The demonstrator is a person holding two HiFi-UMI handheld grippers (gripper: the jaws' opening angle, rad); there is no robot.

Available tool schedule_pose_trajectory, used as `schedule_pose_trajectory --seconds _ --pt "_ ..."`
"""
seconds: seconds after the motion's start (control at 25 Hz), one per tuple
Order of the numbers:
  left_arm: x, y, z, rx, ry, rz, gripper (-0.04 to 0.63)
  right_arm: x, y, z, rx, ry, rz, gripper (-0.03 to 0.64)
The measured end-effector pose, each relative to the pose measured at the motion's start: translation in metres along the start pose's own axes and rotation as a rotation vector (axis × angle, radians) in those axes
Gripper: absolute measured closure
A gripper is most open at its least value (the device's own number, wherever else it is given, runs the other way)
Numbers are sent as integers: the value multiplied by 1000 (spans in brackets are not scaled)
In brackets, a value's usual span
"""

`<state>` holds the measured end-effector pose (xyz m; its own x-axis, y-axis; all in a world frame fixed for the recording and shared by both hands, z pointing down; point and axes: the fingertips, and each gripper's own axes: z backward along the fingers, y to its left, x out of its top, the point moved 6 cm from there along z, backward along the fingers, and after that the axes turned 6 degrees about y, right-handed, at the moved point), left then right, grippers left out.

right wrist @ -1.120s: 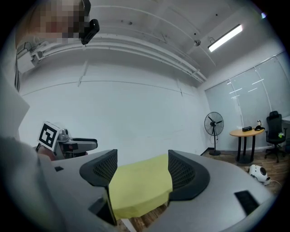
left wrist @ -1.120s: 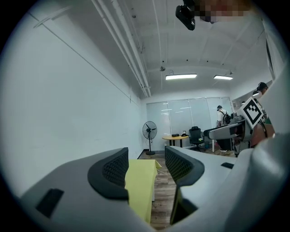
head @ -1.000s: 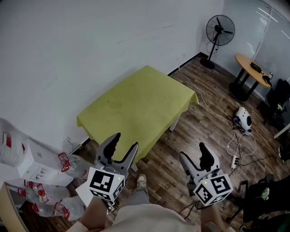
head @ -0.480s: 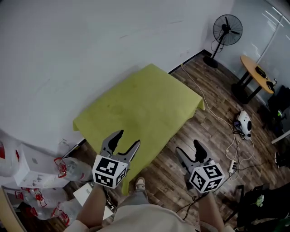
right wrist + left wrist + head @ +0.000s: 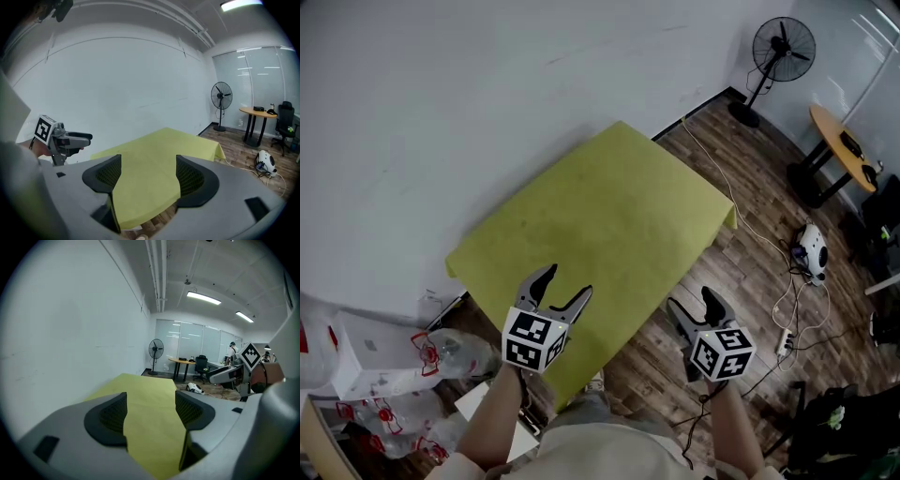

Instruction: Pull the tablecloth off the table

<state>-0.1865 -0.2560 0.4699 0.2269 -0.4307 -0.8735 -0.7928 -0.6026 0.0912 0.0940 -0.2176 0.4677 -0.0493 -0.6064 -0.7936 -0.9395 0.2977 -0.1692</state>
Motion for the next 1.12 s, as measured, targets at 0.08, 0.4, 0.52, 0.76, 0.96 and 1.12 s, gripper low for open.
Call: schedule_pose_trajectory --seconds 0.08,0.4,0.52,0.76,0.96,1.12 --pt "-4 10 -15 4 23 4 276 -2 -8 -15 -7 20 -3 250" --pt "-26 31 -75 -12 99 57 275 -7 -52 -75 -37 77 -54 250" --pt "-37 36 -92 12 137 76 275 -14 -68 -96 -36 114 -38 250" --pt "-60 47 -121 76 227 92 275 -36 -95 -139 -20 191 -12 249" --pt "-83 48 -140 90 324 53 273 -60 -112 -167 -43 272 -11 247" --pt "-109 51 -159 71 356 133 254 -75 -117 -186 -37 306 -20 241"
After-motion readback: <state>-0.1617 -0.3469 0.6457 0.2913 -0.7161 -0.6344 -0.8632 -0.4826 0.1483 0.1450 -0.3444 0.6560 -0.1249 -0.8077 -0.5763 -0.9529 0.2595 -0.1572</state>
